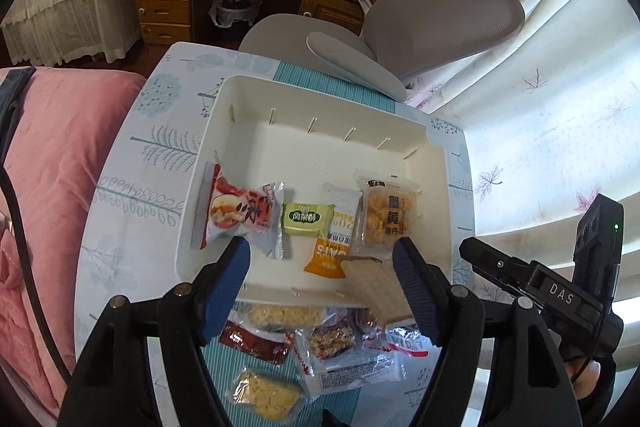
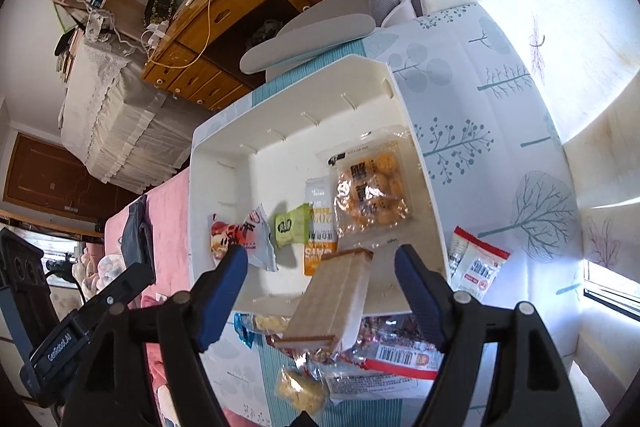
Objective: Organize snacks
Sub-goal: 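Lower both snacks into the white tray and open both tools, then withdraw both tools from the tray back over the remaining snacks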
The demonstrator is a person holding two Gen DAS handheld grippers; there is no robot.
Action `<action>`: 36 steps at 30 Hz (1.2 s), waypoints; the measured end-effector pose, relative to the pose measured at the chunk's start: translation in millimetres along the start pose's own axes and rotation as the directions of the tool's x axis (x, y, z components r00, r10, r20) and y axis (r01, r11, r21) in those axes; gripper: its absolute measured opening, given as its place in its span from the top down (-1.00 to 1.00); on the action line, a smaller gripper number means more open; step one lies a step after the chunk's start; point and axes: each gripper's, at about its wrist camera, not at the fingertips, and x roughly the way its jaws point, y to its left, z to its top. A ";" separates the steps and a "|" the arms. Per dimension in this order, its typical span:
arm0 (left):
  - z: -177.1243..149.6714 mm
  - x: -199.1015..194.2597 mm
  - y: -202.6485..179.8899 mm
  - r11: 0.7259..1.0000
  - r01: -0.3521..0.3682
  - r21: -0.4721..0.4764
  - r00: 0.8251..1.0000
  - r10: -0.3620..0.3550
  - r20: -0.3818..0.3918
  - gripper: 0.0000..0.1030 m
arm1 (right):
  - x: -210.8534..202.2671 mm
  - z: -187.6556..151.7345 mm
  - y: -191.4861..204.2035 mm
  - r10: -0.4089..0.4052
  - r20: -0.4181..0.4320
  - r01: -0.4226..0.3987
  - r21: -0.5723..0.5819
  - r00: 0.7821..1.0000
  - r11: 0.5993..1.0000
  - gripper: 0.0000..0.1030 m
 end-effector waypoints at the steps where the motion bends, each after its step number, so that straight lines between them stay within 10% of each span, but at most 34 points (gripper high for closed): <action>1: -4.0 -1.5 2.0 1.000 -0.006 0.001 1.000 0.006 -0.005 -0.41 | -0.4 -2.7 1.2 -0.002 0.001 0.002 -0.006 1.000 1.000 -0.49; 36: -159.8 -42.3 80.9 0.987 -0.008 0.161 0.995 0.024 -0.100 -0.41 | -24.3 -219.8 19.6 -0.183 0.107 0.177 0.062 0.977 0.982 -0.63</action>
